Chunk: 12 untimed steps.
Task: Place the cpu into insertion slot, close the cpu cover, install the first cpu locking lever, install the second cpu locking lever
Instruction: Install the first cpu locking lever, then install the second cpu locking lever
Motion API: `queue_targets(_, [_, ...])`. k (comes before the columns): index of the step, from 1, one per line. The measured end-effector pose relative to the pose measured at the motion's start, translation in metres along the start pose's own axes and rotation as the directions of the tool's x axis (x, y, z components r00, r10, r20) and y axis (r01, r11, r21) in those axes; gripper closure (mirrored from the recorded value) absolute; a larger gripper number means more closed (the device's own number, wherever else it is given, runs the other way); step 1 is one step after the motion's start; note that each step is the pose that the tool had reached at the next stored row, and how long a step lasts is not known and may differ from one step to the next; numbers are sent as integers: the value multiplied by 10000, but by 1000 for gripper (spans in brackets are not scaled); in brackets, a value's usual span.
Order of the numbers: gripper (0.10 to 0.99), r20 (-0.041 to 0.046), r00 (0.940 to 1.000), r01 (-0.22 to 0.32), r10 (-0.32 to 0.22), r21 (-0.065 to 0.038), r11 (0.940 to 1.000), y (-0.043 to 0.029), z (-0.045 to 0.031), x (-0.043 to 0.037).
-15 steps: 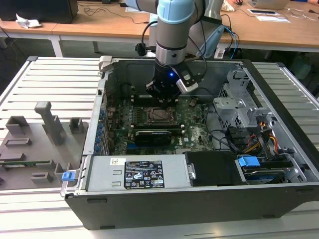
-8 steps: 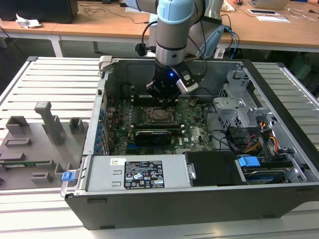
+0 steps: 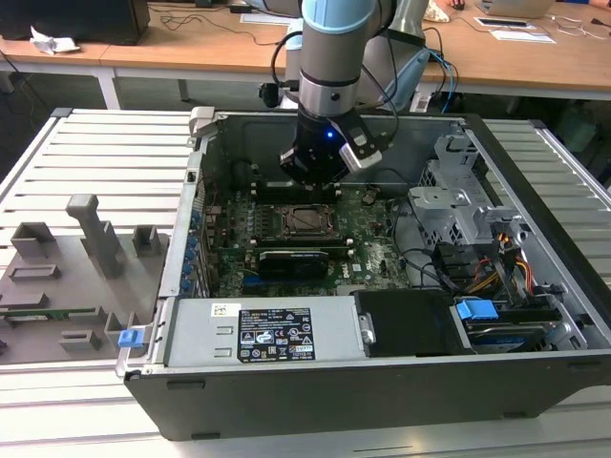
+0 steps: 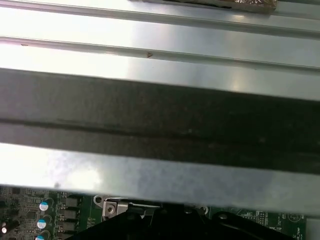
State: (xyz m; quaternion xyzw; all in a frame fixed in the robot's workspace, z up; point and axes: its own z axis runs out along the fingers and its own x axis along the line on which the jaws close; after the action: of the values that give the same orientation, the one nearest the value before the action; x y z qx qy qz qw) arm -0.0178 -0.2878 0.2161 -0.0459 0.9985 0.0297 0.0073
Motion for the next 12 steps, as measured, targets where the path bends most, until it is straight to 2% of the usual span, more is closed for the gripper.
queue_targets(12, [980,0,10000,0,0,-1,10000,-49,-3,4])
